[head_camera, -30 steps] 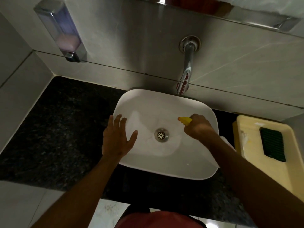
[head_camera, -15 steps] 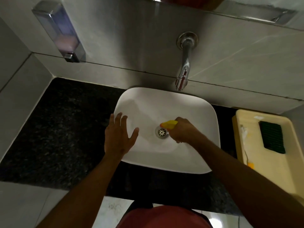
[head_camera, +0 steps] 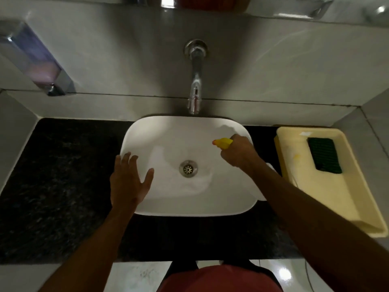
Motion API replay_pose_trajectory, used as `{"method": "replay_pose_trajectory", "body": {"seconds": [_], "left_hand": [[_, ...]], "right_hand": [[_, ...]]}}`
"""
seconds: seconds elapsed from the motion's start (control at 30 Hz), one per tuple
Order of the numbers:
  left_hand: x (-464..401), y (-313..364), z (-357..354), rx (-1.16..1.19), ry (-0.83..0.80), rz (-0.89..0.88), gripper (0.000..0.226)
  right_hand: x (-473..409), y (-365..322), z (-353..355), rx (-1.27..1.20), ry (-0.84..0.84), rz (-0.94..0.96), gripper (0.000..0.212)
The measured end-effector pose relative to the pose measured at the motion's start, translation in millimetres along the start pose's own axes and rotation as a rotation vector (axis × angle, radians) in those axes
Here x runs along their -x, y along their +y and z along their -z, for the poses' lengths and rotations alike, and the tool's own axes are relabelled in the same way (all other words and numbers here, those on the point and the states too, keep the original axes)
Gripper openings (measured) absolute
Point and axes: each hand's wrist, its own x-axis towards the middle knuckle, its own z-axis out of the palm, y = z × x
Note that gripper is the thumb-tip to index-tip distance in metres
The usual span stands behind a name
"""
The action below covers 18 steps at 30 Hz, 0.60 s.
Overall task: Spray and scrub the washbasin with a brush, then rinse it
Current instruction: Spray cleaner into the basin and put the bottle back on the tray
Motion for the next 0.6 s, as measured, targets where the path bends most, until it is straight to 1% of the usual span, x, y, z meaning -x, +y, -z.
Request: {"method": "replay_pose_trajectory", "body": {"seconds": [0.07,0.1,0.17,0.2,0.23,0.3,0.33,0.43,0.53,0.6], "left_hand": [[0,3,2,-0.020,0.001,0.004,0.070],[1,4,4,-0.030,-0.004,0.005,0.070],[2,8,6,-0.084,-0.003,0.014,0.075],[3,15,5,-0.112,0.010,0.024,0.078],[4,27,3,-0.112,0.029,0.035,0.079],[6,71,-5,-0.027,0.065,0.026,0.081],[9,102,-10,0.020,0.081,-0.006,0.081],[29,212,-30,0.124,0.127,-0.145,0.074],[60,313,-53,0.160,0.126,-0.313,0.064],[81,362,-73,0.195,0.057,-0.434,0.063]], "right_hand": [[9,14,12,-0.102,-0.057,0.092,0.039],[16,24,20,-0.221,-0.070,0.125,0.040],[30,50,38,-0.582,-0.050,0.092,0.039],[36,66,48,-0.717,-0.015,0.073,0.042],[41,84,59,-0.795,0.027,0.082,0.049],[47,123,77,-0.872,0.106,0.107,0.061],[49,144,84,-0.894,0.166,0.094,0.060],[49,205,99,-0.938,0.342,-0.012,0.039],[46,265,110,-0.905,0.431,-0.067,0.042],[46,303,113,-0.864,0.466,-0.121,0.044]]}}
